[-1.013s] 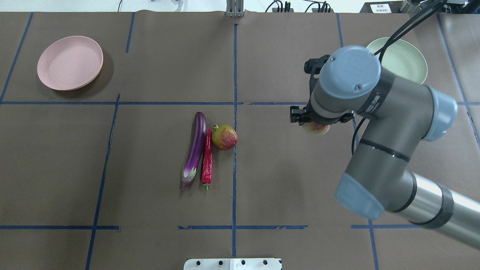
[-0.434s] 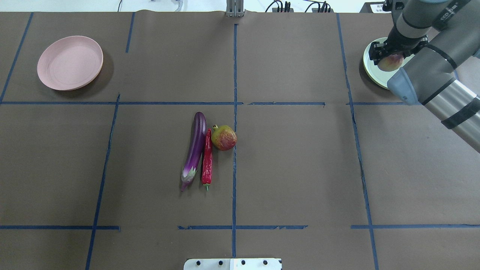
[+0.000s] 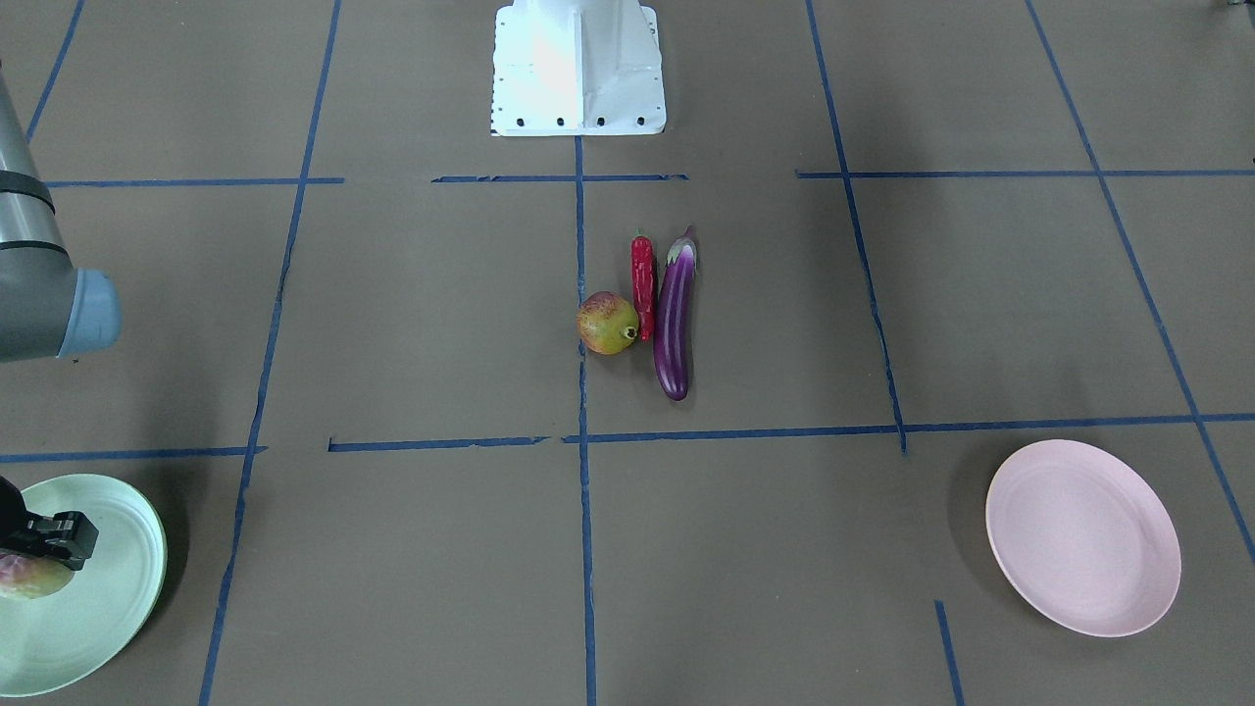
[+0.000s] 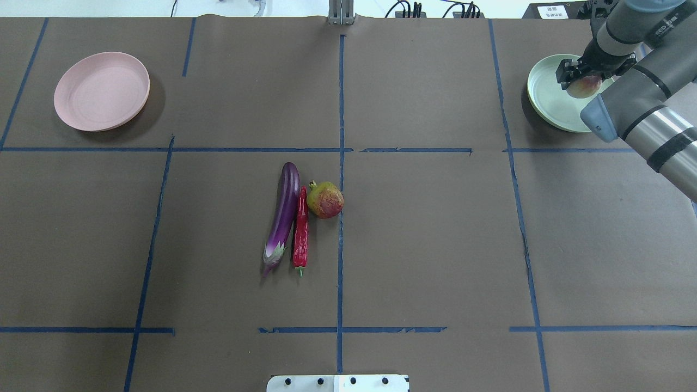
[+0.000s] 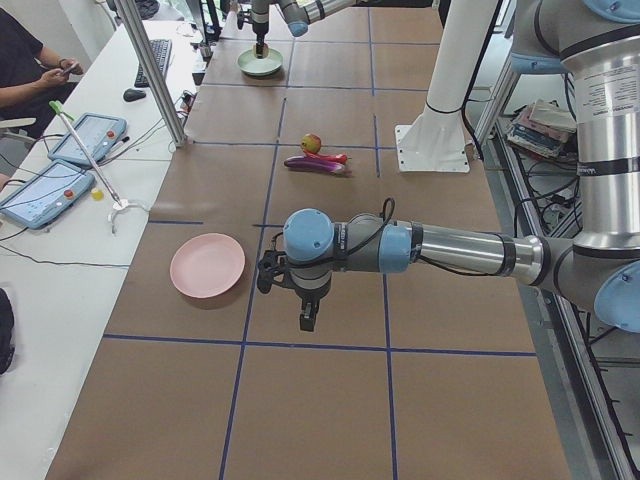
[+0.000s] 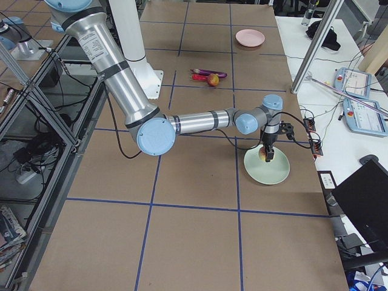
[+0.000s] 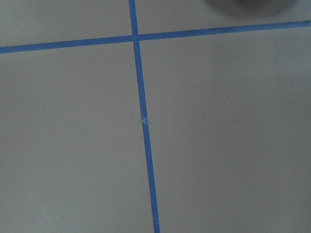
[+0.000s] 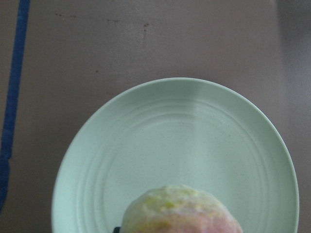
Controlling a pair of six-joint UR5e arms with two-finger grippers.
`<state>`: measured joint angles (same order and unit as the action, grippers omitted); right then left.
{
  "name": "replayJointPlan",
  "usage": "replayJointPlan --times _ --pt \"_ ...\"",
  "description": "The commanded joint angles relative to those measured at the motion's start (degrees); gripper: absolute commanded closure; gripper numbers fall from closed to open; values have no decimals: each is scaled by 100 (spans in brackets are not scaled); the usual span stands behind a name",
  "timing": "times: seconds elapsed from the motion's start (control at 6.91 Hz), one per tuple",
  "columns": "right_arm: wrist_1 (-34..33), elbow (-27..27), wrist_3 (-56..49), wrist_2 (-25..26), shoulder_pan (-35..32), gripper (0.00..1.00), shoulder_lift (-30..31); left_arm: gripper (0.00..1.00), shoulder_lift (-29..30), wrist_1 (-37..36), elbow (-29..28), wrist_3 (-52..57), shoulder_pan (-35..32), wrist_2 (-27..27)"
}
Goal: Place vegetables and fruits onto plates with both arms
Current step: 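Carry the peach with the right gripper onto the pale green plate, then grasp the purple eggplant with the left gripper while the right gripper returns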
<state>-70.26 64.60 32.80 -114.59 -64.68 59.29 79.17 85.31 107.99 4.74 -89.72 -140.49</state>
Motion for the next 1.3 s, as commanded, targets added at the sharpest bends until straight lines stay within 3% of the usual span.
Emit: replayJointPlan --times 0.0,0.29,0.43,0.72,1.16 --pt "179 113 -403 -229 -262 0 82 0 219 824 11 -1429 644 -381" --pt "187 464 -415 -1760 -911 0 362 0 676 1792 -15 -3243 1709 -339" --pt "188 866 -406 -2300 -1010 0 599 0 1009 1813 -15 -3660 2069 -330" --pt "126 1701 -353 -2541 -1011 0 1144 0 1965 1804 -41 -4461 3087 -234" --pt "152 2915 951 -2762 -819 0 1550 0 3284 1805 -356 -5350 5044 1255"
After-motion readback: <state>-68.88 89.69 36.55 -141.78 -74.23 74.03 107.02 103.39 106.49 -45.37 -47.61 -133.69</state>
